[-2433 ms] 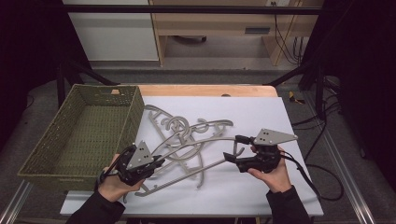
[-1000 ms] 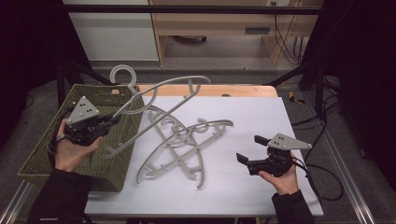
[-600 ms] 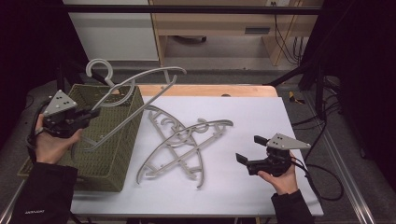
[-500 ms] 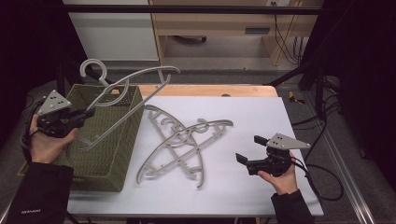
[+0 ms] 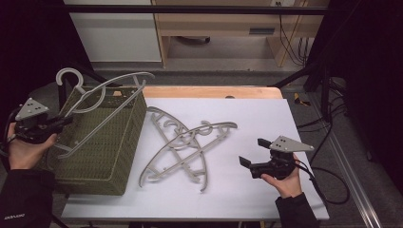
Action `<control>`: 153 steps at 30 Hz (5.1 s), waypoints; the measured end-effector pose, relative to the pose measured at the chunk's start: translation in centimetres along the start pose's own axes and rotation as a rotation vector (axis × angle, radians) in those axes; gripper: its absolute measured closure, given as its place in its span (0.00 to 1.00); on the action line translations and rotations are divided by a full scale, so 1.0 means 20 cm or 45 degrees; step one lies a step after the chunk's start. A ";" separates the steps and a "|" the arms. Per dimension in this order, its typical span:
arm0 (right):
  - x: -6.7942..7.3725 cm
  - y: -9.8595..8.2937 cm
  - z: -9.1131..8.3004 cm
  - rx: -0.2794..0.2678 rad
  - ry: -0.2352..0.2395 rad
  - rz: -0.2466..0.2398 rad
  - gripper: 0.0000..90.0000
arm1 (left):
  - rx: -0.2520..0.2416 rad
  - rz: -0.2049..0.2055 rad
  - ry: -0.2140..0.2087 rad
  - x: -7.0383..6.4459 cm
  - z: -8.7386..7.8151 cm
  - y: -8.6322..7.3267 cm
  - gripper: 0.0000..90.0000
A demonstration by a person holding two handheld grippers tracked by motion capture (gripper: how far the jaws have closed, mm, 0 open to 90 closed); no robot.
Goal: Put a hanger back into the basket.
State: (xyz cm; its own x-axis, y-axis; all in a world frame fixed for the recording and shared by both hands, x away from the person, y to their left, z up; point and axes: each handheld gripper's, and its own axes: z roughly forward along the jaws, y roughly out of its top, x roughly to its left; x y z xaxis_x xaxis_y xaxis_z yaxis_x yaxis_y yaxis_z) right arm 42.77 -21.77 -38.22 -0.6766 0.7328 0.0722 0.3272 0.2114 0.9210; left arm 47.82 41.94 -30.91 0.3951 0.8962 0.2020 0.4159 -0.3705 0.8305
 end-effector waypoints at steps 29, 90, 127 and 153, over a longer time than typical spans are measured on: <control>0.00 -0.01 0.01 0.018 0.004 -0.004 0.07 | 0.246 -0.074 0.056 0.15 0.11 -0.28 0.91; -0.01 -0.02 0.02 0.003 -0.028 0.011 0.06 | -0.222 -0.055 -0.409 -0.81 0.13 0.05 0.12; -0.02 -0.04 0.00 0.010 -0.021 0.015 0.06 | 0.310 0.059 -0.334 -1.21 0.67 -0.10 0.31; -0.02 -0.04 0.01 0.025 -0.013 0.013 0.06 | 0.450 -0.018 -0.298 -1.20 0.67 -0.19 0.86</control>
State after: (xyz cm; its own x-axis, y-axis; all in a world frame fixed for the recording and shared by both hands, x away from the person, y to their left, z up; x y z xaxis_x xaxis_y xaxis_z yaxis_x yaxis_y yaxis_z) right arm 42.90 -22.08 -39.11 -0.6663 0.7417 0.0777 0.3470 0.2162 0.9126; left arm 47.69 18.55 -45.86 0.5458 0.8372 0.0346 0.6618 -0.4561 0.5949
